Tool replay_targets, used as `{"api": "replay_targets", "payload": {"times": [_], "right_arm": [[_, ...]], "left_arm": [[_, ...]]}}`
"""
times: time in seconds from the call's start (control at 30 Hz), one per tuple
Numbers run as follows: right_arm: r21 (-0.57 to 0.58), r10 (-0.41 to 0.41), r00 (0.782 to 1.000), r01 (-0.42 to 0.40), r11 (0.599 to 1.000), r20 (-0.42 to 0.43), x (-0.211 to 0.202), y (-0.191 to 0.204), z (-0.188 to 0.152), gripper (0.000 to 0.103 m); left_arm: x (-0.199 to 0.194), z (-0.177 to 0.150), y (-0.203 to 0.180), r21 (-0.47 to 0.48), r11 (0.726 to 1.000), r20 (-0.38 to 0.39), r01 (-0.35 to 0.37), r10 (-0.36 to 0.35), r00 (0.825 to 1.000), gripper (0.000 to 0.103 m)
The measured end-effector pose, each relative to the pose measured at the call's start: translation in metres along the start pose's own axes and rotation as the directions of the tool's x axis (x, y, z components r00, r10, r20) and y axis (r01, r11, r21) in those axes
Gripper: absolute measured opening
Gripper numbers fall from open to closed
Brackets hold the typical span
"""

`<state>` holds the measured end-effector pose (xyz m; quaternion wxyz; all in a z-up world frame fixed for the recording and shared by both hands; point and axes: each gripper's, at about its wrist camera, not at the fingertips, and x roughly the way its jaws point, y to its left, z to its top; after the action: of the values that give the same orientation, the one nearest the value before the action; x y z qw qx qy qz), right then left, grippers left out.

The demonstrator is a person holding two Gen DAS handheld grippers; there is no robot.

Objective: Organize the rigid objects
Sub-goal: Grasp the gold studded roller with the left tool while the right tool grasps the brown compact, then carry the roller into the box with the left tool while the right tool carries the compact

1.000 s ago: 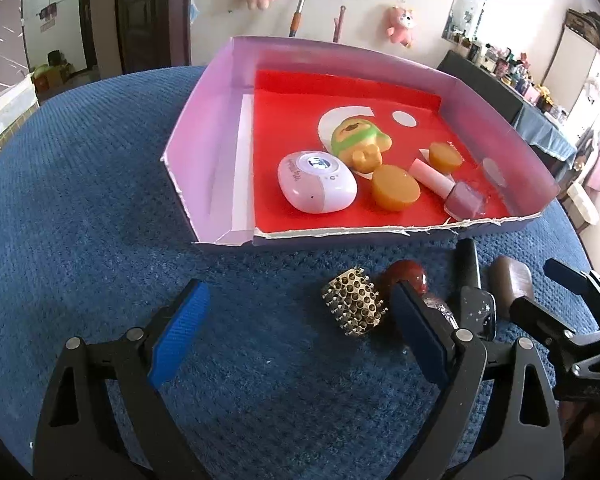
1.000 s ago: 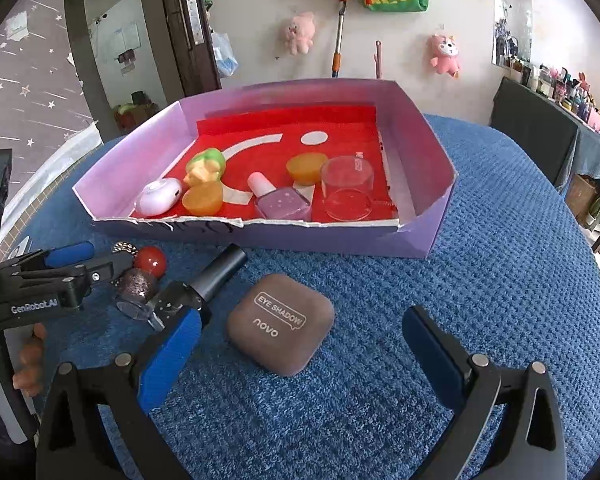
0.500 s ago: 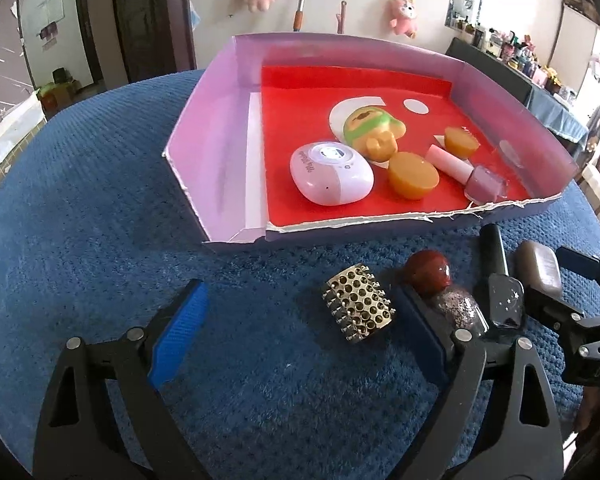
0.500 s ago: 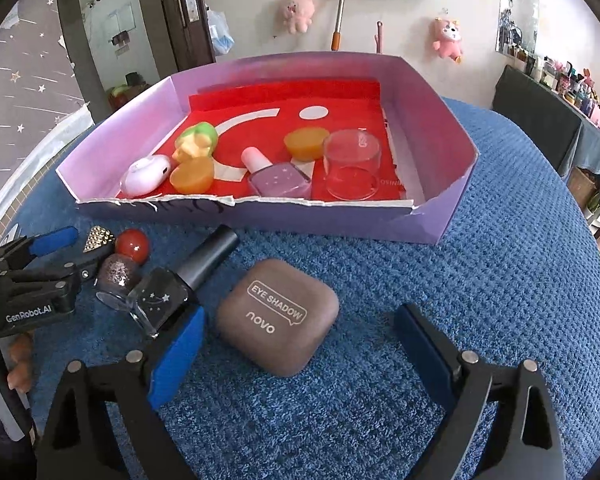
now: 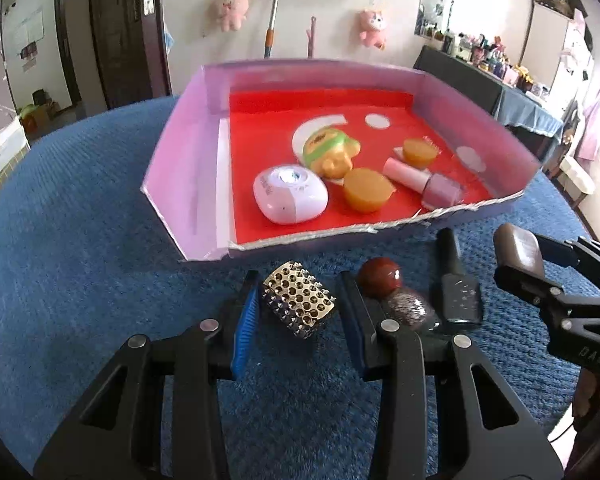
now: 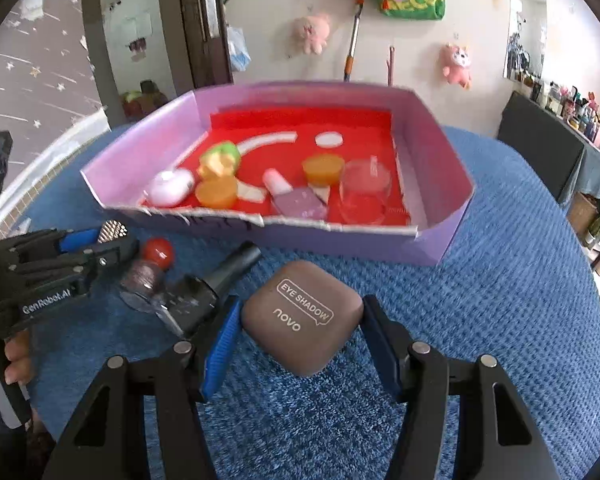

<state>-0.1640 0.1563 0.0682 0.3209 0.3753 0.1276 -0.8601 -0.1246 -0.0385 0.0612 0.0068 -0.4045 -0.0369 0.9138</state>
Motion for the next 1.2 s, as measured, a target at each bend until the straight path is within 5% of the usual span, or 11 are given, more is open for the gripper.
{"api": "replay_targets", "payload": {"times": [0.7, 0.97, 1.2], "right_arm": [[-0.017, 0.042, 0.998, -0.041, 0.999, 0.044, -0.018, 0.009, 0.006, 0.063], [-0.025, 0.146, 0.987, -0.144, 0.989, 0.067, -0.023, 0.006, 0.052, 0.063], [-0.086, 0.201, 0.98, -0.199, 0.976, 0.011, 0.009, 0.009, 0.107, 0.063]], "left_arm": [[-0.024, 0.004, -0.007, 0.019, 0.999, 0.04, 0.025, -0.026, 0.999, 0.036], [-0.041, 0.053, 0.002, 0.071, 0.997, 0.053, 0.031, -0.035, 0.998, 0.036], [0.004, 0.104, 0.011, 0.154, 0.987, -0.092, 0.055, -0.041, 0.995, 0.036]]}}
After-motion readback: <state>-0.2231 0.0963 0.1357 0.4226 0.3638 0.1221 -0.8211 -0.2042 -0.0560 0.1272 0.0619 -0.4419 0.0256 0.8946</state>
